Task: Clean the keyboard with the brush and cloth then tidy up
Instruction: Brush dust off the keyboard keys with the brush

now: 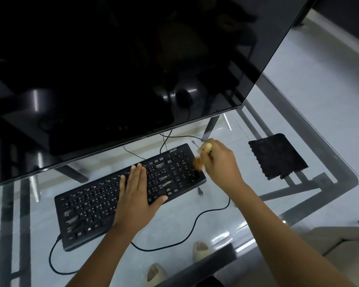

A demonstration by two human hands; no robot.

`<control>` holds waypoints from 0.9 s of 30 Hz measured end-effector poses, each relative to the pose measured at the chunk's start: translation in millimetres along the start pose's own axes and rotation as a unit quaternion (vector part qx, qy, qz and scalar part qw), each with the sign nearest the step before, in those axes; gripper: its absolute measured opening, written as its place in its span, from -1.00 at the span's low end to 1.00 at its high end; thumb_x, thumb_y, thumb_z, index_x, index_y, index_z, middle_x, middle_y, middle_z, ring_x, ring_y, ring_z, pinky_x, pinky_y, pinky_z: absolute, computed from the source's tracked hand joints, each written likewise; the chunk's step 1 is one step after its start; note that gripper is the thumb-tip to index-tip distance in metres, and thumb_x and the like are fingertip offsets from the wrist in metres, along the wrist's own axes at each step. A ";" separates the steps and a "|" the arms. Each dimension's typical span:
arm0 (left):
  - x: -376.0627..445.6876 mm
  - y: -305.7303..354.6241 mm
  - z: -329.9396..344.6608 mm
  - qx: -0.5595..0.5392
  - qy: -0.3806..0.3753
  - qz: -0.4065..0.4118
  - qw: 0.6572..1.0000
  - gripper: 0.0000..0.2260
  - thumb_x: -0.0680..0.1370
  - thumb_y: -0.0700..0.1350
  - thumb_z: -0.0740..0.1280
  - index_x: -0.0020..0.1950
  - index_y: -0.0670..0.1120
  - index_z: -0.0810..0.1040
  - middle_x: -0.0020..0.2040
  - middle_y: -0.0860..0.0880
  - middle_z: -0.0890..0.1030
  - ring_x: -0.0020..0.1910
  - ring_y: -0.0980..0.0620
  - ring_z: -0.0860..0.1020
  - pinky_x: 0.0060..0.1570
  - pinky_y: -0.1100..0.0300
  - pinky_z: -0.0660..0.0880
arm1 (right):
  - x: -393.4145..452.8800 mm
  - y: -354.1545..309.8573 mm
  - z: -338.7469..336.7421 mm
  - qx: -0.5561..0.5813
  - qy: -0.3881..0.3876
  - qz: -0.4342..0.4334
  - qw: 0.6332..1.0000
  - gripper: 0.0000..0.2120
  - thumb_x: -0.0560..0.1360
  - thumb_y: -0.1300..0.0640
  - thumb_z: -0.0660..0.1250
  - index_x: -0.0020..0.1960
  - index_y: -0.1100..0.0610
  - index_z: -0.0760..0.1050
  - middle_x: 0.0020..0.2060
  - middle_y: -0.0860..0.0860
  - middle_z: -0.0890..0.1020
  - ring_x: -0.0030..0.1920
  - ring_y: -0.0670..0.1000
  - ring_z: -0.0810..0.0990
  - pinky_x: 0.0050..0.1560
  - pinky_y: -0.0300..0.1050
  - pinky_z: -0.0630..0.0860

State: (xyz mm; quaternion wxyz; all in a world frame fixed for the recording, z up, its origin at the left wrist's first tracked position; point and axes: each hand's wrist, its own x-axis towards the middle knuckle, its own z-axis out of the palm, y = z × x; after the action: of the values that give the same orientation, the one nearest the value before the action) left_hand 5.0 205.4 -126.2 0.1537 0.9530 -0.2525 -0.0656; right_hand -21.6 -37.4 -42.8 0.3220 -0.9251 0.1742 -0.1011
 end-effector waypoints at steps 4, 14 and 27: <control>0.1 -0.4 -0.4 -0.008 -0.001 -0.003 1.000 -0.09 0.45 0.44 0.03 0.55 -0.19 0.01 0.57 -0.09 0.02 0.54 0.03 -0.14 0.49 -0.05 -0.18 | 4.1 -4.0 0.4 0.024 -0.044 0.038 0.998 -0.82 0.57 -0.02 0.27 -0.09 0.08 0.48 -0.31 0.01 0.63 -0.30 0.01 0.63 -0.16 0.04 0.63; -2.0 -7.0 -8.5 -0.022 -0.031 0.015 0.999 -0.09 0.43 0.44 -0.01 0.57 -0.14 -0.07 0.58 -0.03 -0.09 0.52 0.10 -0.24 0.49 0.01 -0.22 | 2.4 -20.1 8.8 -0.010 0.000 0.001 1.000 -0.89 0.59 0.11 0.25 -0.06 0.13 0.47 -0.25 -0.05 0.56 -0.29 -0.08 0.54 -0.32 -0.41 0.39; -17.5 -11.2 -15.1 -0.030 -0.037 0.012 0.999 -0.19 0.46 0.36 -0.05 0.56 -0.13 -0.02 0.58 -0.01 -0.06 0.52 0.10 -0.21 0.49 0.02 -0.20 | 16.3 -36.4 17.3 0.060 -0.041 -0.011 0.997 -0.92 0.57 0.19 0.29 -0.09 0.16 0.51 -0.25 -0.02 0.65 -0.25 -0.01 0.65 -0.19 -0.21 0.57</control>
State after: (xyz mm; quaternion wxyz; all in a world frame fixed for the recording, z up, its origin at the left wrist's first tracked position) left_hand -1.9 227.3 -114.8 0.1737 0.9420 -0.2669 -0.1062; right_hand 8.0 -7.4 -32.0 0.3827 -0.9092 0.1448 -0.0769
